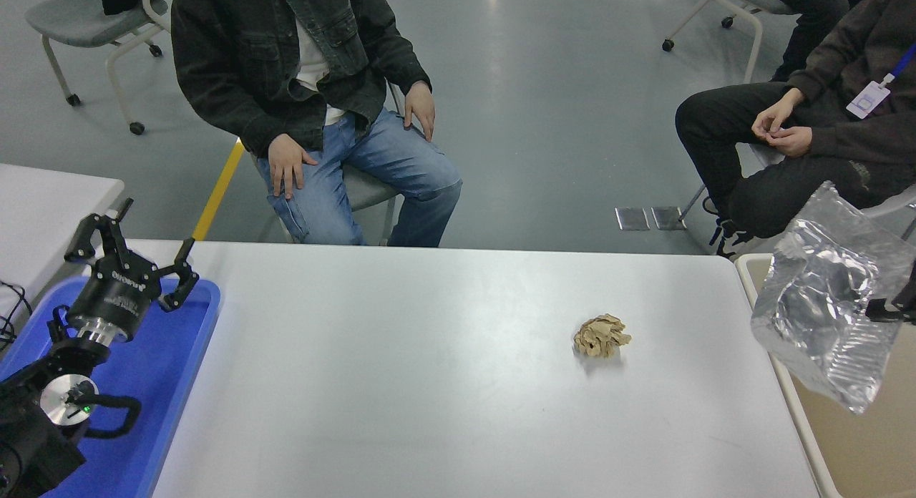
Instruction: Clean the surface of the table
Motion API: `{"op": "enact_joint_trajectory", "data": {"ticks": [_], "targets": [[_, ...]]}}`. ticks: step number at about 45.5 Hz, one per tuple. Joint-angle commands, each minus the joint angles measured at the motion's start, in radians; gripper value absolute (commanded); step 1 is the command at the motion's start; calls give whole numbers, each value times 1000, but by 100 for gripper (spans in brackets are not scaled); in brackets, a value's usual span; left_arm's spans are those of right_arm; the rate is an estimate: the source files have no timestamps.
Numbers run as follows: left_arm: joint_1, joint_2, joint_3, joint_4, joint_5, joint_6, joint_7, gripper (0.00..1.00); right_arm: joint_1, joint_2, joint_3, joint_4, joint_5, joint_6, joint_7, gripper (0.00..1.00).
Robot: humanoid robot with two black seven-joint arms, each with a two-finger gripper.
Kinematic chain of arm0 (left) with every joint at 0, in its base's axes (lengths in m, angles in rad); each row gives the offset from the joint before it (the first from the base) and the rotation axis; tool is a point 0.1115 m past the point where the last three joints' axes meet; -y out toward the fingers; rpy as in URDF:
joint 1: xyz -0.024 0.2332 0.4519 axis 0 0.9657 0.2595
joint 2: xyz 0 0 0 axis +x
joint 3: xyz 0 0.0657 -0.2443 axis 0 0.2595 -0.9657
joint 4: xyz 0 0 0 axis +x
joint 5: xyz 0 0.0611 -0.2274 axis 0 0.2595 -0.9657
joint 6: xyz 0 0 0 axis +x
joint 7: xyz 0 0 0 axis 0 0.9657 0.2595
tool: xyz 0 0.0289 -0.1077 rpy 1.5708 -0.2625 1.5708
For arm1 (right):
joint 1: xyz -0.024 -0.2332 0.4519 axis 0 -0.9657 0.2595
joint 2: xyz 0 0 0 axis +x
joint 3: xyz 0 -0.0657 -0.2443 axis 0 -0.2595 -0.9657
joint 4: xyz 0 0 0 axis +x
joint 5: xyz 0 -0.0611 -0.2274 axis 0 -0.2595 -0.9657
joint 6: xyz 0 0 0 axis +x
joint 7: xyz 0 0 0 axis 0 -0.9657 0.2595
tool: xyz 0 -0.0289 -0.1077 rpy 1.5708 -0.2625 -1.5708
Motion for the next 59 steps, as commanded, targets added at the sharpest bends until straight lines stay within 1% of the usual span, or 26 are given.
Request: {"op": "enact_joint_trajectory", "data": {"ticks": [1, 7, 14, 17, 21, 25, 37, 43, 53, 59], "targets": [[0, 0, 0, 0, 0, 0, 0, 100, 21, 134, 1, -212, -91, 0, 5, 0], [0, 0, 0, 0, 0, 0, 0, 100, 27, 180, -10, -319, -114, 0, 34, 0], [0, 0, 0, 0, 0, 0, 0, 100, 42, 242, -15, -416, -218, -5, 103, 0], [0, 0, 0, 0, 0, 0, 0, 100, 44, 276, -15, -460, -252, -18, 114, 0], [0, 0, 0, 0, 0, -1, 0, 100, 44, 312, -16, -532, -272, -63, 126, 0], [0, 0, 0, 0, 0, 0, 0, 100, 44, 358, -41, -600, -302, -101, 165, 0], [0, 0, 0, 0, 0, 0, 0, 100, 116, 475, -275, -821, -298, -290, 274, 0], [0, 0, 0, 0, 0, 0, 0, 100, 114, 539, -318, -911, -295, -362, 278, 0], [0, 0, 0, 0, 0, 0, 0, 100, 113, 659, -347, -1097, -292, -437, 278, 0], [0, 0, 0, 0, 0, 0, 0, 100, 108, 705, -392, -1158, -272, -514, 278, 0]]}}
